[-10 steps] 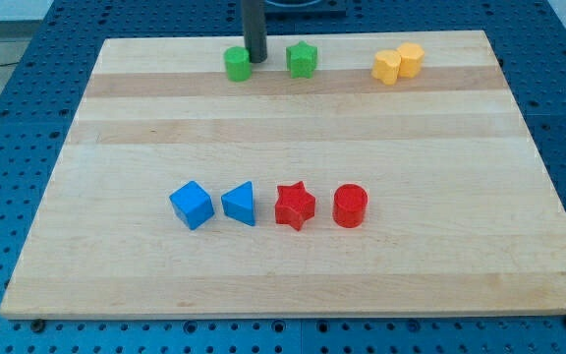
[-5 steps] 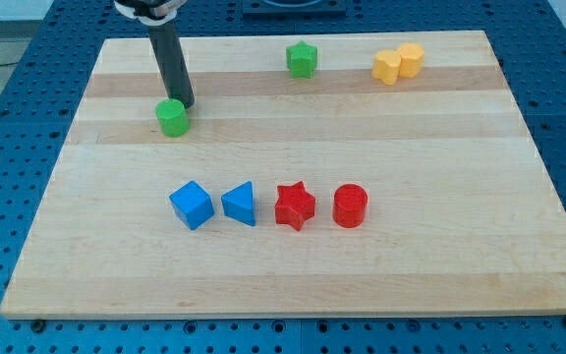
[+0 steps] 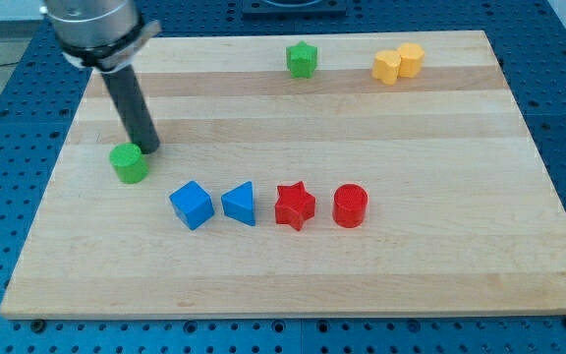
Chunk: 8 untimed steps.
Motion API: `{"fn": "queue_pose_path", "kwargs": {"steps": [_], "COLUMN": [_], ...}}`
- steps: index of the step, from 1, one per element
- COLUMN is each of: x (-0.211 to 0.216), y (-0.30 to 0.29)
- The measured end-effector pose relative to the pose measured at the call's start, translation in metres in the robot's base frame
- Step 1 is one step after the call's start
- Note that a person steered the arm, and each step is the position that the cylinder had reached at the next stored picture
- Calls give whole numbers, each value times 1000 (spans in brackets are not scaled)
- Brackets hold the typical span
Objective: Push the green circle parallel to the cube
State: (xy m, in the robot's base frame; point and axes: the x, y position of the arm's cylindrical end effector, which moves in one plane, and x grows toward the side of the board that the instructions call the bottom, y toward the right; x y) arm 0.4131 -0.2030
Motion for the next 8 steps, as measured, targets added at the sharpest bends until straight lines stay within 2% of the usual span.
{"fn": "queue_pose_path", "kwargs": {"steps": [4,6,8], "x": [32,48,37], "y": [-51,-43,-38]}}
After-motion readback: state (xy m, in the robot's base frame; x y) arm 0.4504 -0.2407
